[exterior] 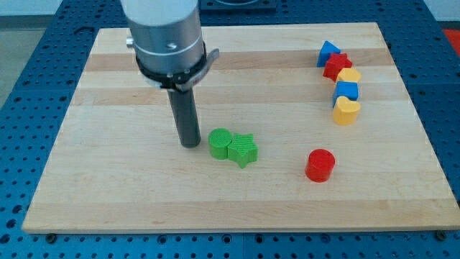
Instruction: Move green circle closer to the bottom of yellow heart
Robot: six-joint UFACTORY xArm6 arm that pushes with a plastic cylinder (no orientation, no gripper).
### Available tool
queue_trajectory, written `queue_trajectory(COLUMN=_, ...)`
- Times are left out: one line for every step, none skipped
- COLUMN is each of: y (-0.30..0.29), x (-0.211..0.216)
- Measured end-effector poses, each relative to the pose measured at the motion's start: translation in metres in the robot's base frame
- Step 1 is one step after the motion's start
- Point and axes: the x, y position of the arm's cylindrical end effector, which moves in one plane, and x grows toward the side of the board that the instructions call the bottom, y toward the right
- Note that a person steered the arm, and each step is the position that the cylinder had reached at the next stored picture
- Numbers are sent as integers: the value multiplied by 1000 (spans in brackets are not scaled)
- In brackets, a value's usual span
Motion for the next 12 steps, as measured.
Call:
queue_trajectory(y=31, x=9)
queue_trajectory(y=84, x=7)
queue_trajectory(y=103, x=6)
queue_trajectory(y=57, x=6)
queue_trajectory(y=26, x=-2)
queue_trajectory(y=45, x=-13)
queue_trajectory(y=90, x=-18)
queue_trajectory(y=142, x=-20)
queue_trajectory(y=170, x=-23)
queue_trajectory(y=163, x=-23)
queue_trajectory(y=151, x=-23)
queue_trajectory(y=141, x=-26)
